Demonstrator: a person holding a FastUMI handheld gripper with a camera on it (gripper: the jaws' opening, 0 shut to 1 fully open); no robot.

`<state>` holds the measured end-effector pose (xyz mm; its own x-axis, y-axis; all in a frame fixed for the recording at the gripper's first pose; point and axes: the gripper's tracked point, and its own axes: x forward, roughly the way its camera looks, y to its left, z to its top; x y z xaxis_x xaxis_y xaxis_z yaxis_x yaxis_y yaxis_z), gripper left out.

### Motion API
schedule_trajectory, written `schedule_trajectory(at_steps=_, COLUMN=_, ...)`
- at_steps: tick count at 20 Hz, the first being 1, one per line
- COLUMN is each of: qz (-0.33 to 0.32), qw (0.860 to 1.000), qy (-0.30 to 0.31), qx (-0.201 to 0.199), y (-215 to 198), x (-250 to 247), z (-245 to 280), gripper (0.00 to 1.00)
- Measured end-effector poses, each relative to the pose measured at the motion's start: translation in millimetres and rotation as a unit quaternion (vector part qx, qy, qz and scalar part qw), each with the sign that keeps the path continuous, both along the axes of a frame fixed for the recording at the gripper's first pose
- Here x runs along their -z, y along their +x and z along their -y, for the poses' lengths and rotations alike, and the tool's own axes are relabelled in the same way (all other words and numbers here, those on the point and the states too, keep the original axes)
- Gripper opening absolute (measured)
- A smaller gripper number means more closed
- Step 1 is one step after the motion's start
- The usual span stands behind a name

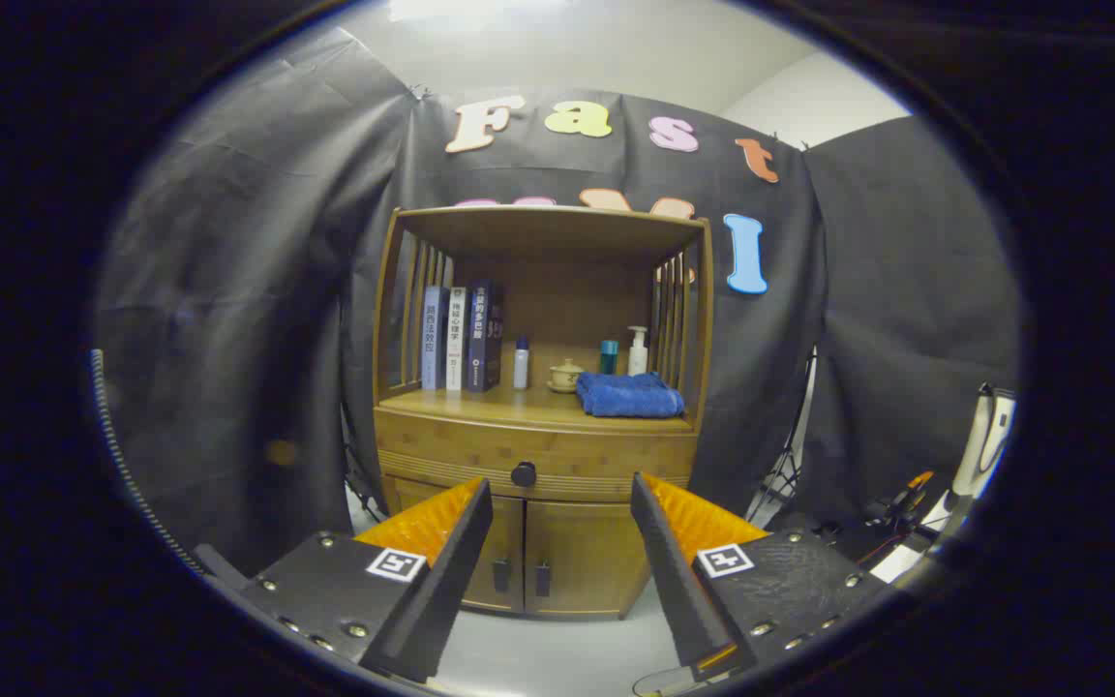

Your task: Pull open the drawer, take out the items inside it, and place them on the countertop above the cabinet.

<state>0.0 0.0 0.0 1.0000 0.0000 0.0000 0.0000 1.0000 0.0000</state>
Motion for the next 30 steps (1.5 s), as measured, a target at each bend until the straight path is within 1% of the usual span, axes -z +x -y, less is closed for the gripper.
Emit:
schedule_trajectory(at_steps=3, qz=-0.002, qw=1.0, qy=0.006, qx=-0.004, y=1, x=1, z=-2, gripper=0.87)
schedule_trajectory(at_steps=14, qz=0.007, qw=1.0, qy=0.014, qx=0.003, y=7, x=0, z=4, gripper=0.87)
schedule_trajectory(at_steps=16, qz=0.001, qw=1.0, qy=0.01, qx=0.017, y=17, x=4, z=10, gripper=0.87)
schedule_trajectory(at_steps=18, qz=-0.009, qw=1.0, qy=0.008, qx=0.023, y=35, x=7, z=8, gripper=0.87)
schedule_trajectory(at_steps=21, qz=-0.01, qw=1.0, qy=0.016, qx=0.012, y=72, x=3, z=-9, gripper=0.87)
schedule_trajectory(at_steps=25, qz=-0.013, qw=1.0, qy=0.008, qx=0.014, y=131, x=-4, z=-35, gripper=0.87)
schedule_trajectory(at_steps=28, qz=-0.036, qw=0.999, qy=0.02, qx=-0.027, y=186, x=12, z=-71, gripper=0.87)
schedule_trajectory(at_steps=30, qz=-0.058, qw=0.997, qy=0.038, qx=-0.037, y=213, x=29, z=-82, gripper=0.87)
